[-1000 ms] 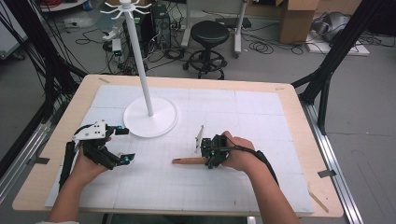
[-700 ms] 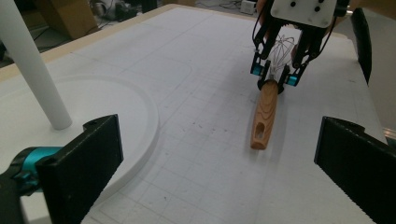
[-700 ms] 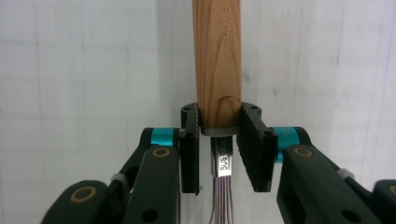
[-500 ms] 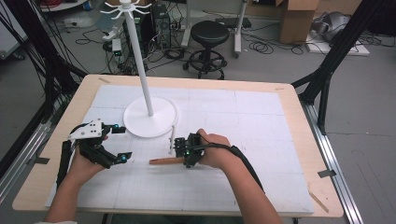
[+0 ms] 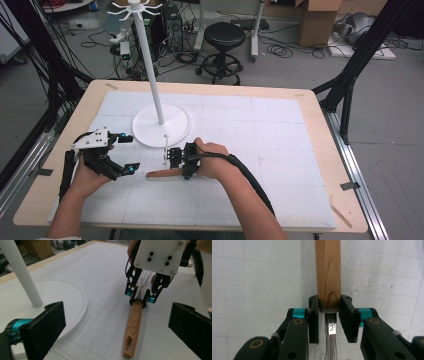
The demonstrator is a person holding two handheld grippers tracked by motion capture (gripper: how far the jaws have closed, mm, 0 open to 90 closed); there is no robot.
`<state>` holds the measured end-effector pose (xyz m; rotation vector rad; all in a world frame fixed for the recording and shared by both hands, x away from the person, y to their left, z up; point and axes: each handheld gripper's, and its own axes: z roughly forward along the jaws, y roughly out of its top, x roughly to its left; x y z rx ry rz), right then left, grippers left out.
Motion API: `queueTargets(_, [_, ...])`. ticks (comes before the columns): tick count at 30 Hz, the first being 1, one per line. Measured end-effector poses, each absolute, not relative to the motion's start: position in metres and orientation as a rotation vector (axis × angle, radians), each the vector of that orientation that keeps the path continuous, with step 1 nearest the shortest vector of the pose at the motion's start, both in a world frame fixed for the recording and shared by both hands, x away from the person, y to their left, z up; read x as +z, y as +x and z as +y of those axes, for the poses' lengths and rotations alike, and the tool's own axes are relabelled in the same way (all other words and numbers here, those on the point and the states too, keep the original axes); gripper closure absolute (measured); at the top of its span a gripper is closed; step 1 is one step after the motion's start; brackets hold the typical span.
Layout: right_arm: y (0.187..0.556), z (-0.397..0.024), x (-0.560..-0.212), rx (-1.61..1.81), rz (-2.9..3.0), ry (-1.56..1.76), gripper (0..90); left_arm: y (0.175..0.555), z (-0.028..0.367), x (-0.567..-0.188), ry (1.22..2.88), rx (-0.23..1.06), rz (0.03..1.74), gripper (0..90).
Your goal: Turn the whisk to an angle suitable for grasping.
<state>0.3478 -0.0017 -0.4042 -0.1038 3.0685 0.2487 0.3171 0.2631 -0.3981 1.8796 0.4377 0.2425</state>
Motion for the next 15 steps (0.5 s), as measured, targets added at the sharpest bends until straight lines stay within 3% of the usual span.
queueTargets(3, [0.348, -0.003, -0.404, 0.254, 3.07, -0.107, 63.6, 0.317, 0.263, -0.398, 1.879, 0.241, 0.436, 1.7])
queueTargets(4, [0.346, -0.006, -0.4, 0.264, 3.053, -0.079, 55.3, 0.317, 0.263, -0.398, 1.88, 0.241, 0.435, 1.7])
queueTargets(6, [0.345, -0.01, -0.395, 0.315, 3.04, -0.052, 49.3, 0.317, 0.262, -0.398, 1.883, 0.24, 0.435, 1.7])
queueTargets(15, [0.338, -0.038, -0.363, 0.511, 2.981, 0.026, 42.7, 0.316, 0.262, -0.398, 1.88, 0.24, 0.435, 1.7])
